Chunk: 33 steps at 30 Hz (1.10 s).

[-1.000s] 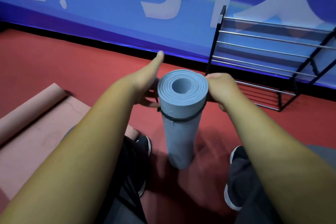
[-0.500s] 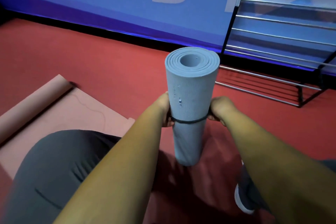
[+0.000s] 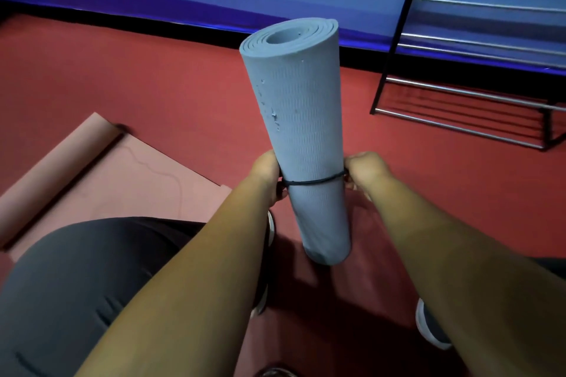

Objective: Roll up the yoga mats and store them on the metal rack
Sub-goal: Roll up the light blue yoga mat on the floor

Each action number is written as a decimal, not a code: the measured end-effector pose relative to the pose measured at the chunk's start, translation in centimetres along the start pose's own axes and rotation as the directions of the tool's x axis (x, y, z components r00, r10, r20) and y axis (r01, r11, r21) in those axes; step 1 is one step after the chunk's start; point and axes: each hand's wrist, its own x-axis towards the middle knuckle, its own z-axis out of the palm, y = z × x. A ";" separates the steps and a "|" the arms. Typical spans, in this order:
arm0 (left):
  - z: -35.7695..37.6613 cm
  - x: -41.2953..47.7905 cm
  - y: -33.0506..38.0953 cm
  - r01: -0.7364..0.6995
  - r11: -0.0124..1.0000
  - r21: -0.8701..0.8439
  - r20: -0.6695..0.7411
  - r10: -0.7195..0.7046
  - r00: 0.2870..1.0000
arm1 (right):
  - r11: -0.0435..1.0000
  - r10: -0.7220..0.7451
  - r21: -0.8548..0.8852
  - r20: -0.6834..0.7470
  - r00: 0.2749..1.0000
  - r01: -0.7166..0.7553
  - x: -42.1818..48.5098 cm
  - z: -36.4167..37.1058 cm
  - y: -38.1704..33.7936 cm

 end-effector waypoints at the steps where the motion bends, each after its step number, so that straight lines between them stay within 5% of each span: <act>1: -0.1 0.1 0.0 -0.010 1.000 0.008 -0.002 0.010 1.000 | 1.000 0.000 -0.002 0.010 1.000 0.000 -0.2 -0.1 -0.1; 6: -1.0 0.2 -1.1 -0.065 0.994 -0.087 -0.035 0.062 0.997 | 0.982 0.047 0.179 0.101 0.994 -0.064 -1.9 -0.6 0.9; 10: -1.8 -0.2 -2.1 -0.098 0.977 -0.189 -0.071 0.086 0.994 | 0.982 0.070 0.164 0.136 0.988 -0.092 -3.8 -0.7 0.7; 22: -1.8 -4.3 -3.6 -0.109 0.993 -0.047 0.178 0.116 0.977 | 0.994 0.050 0.095 0.112 0.992 -0.060 -7.5 -1.0 0.1; 26: -1.2 -2.9 -4.8 -0.177 0.984 0.024 0.127 0.173 0.977 | 0.996 0.028 -0.083 0.083 0.996 -0.021 -7.8 -0.9 1.5; 33: -0.5 -1.5 -5.7 -0.166 0.986 0.008 0.064 0.165 0.984 | 0.993 0.118 -0.022 0.084 0.989 -0.116 -7.1 -0.9 2.5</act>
